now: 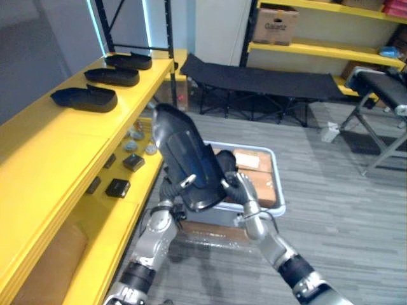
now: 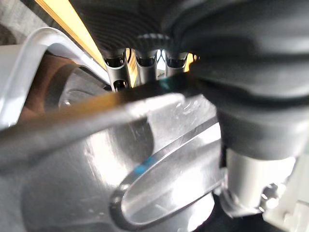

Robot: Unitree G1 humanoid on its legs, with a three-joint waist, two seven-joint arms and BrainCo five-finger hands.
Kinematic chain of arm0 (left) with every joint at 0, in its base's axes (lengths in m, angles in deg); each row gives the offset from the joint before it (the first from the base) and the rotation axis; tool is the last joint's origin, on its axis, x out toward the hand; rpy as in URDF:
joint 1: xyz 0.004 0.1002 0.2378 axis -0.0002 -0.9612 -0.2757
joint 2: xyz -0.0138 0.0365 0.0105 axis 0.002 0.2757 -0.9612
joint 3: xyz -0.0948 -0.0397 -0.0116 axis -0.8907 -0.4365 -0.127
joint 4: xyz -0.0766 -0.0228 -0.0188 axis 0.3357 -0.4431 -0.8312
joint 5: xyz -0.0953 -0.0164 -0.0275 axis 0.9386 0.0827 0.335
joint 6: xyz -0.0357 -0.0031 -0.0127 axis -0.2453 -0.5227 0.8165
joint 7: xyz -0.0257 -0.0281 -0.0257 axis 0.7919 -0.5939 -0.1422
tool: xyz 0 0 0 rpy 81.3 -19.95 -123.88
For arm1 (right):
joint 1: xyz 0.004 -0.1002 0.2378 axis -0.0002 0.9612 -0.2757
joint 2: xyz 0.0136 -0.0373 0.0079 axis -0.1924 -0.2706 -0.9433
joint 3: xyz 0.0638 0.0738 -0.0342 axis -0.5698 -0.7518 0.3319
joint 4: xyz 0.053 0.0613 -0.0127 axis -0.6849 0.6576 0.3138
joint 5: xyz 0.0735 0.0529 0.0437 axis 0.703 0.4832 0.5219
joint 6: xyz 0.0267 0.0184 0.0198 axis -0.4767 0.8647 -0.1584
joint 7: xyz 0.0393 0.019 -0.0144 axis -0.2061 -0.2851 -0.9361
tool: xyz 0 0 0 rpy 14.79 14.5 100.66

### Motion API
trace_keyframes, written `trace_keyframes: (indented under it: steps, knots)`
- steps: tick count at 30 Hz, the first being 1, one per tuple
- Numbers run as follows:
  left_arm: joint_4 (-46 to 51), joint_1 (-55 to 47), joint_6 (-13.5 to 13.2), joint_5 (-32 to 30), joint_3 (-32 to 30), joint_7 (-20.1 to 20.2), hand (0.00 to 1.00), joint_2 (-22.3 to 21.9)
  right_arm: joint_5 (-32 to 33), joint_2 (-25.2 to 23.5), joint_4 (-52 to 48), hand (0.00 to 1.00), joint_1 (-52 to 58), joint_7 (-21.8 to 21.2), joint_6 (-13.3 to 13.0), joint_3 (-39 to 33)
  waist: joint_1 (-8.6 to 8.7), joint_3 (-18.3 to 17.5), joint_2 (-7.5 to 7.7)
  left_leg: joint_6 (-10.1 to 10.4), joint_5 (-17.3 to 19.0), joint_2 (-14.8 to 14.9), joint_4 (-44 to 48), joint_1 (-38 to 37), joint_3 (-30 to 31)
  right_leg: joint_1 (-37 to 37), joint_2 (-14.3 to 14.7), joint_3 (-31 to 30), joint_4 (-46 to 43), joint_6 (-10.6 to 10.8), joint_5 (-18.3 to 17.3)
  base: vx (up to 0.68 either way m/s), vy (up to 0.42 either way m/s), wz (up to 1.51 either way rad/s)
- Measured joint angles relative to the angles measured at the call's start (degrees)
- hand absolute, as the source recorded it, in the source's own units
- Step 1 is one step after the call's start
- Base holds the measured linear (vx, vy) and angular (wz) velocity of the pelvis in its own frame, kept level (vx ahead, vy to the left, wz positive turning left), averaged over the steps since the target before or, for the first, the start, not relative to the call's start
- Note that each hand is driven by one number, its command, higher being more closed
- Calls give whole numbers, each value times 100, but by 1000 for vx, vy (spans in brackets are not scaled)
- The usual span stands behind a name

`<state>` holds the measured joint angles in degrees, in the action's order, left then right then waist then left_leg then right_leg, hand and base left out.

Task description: Walk over and take plastic housings, then place them on the shelf

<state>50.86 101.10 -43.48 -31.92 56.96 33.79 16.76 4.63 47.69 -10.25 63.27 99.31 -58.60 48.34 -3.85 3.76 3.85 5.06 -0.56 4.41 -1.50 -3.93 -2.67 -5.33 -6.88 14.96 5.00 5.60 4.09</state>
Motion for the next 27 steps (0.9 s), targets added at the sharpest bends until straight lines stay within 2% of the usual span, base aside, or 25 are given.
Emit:
trace_keyframes:
  steps: [2,4,6,11,19,24,27]
  knots:
    - [-2,-6,-285,116,0,-63,100,-17,45,-85,-7,100,52,-1,-53,-1,1,0,0,3,4,5,-1,0,-52,32,3,-56,0,-3,2,2,2,-13]
    - [3,-8,-732,259,-6,-53,100,-64,119,-173,-135,100,215,30,-181,-2,34,1,0,7,19,4,1,-3,-88,47,-2,-87,0,-5,2,8,6,-8]
    - [4,-8,-873,266,-7,-53,100,-64,171,-243,-184,100,253,104,-195,-1,94,1,0,6,22,4,0,-3,-94,53,-4,-93,0,-5,2,0,0,0]
    - [78,-8,-898,264,35,-110,100,-171,270,-276,-314,100,446,329,-249,65,146,2,2,6,31,7,1,-3,-112,64,-3,-104,0,-9,-1,0,0,0]
    - [417,-8,-899,187,180,-168,100,-171,415,-282,-536,100,589,460,-303,48,160,3,4,13,36,22,2,-10,-121,64,7,-107,0,-28,-15,0,0,0]
    - [474,-8,-870,-237,190,-143,100,-167,414,-280,-534,100,637,460,-321,51,160,7,10,15,37,24,1,-11,-125,64,8,-107,1,-31,-18,0,0,0]
    - [580,-8,-765,-589,164,5,100,-147,414,-273,-534,100,692,458,-398,51,161,14,22,20,41,28,1,-15,-134,64,10,-113,1,-34,-20,0,0,0]
